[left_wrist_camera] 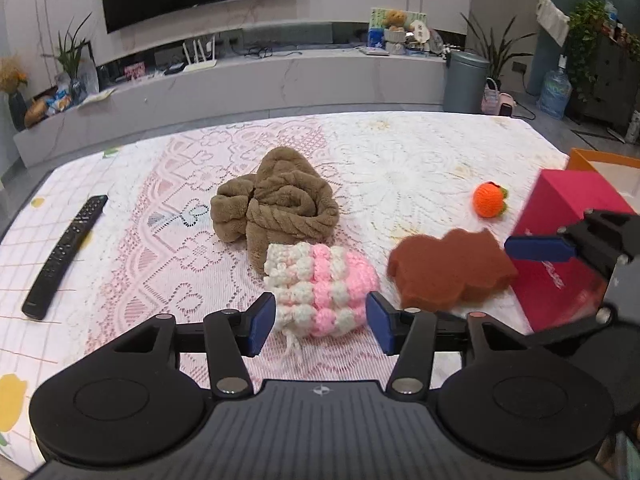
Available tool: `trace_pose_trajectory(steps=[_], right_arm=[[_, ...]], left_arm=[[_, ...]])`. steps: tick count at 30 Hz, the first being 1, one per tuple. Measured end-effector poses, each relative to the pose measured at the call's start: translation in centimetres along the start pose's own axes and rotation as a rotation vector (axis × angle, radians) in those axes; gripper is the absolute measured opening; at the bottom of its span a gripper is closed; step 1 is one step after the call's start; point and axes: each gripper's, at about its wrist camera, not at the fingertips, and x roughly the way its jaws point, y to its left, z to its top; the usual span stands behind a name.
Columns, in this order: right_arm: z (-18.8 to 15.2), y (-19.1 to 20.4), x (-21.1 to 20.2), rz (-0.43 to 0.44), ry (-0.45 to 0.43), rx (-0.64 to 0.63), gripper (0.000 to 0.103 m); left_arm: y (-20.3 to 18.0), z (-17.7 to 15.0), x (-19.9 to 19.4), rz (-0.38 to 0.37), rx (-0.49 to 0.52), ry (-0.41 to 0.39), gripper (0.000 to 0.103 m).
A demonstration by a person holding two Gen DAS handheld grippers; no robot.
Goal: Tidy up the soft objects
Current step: 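Move both tools back over the knitted item and brown sponge, then grasp the pink-white knitted item with the left tool while the right tool grasps the brown sponge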
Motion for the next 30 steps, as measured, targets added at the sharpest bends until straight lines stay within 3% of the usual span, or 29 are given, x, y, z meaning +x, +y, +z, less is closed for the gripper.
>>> trace_pose_trajectory(steps=[2,6,10,19,21,22,24,28,30], right_arm=[[0.0,0.2,1.2,-0.009,0.0,-0.014,0.077],[-0.1,0.4,3.3,-0.021,-0.001,-0.021,0.07],[-0.6,0.4,4.9,-0.017,0.011,-0.006,0.07],[-1.8,0.9,6.5,-0.041,0.017,-0.01,0.07],[-2.1,1.5,6.7,-0.068,0.016,-0.048,0.067],[-2.2,1.7,6.8,-0.089,0.013,-0.065,0.061],[-2.4,2.0,6.8,-0.12,0.006,-0.086,0.056],[-2.6,2.1,6.6,-0.127,-0.001,-0.102,0.052],[-2.7,2.0,6.4,-0.124,-0.005,-0.097,0.049]], left_arm=[[0.4,0.2,0.9,0.008,-0.023,0.005,0.069],[1.5,-0.1,2.9,0.003,-0.099,0.036,0.07],[2.2,-0.3,4.2,-0.024,-0.17,0.079,0.071],[1.7,-0.4,5.5,0.014,-0.167,0.11,0.074],[1.6,-0.6,5.7,0.016,-0.174,0.112,0.074],[1.7,-0.6,5.7,0.016,-0.18,0.111,0.074],[1.7,-0.7,5.7,0.012,-0.189,0.108,0.069],[1.4,-0.8,5.4,0.011,-0.175,0.089,0.045],[1.1,-0.8,5.2,0.011,-0.161,0.077,0.04]])
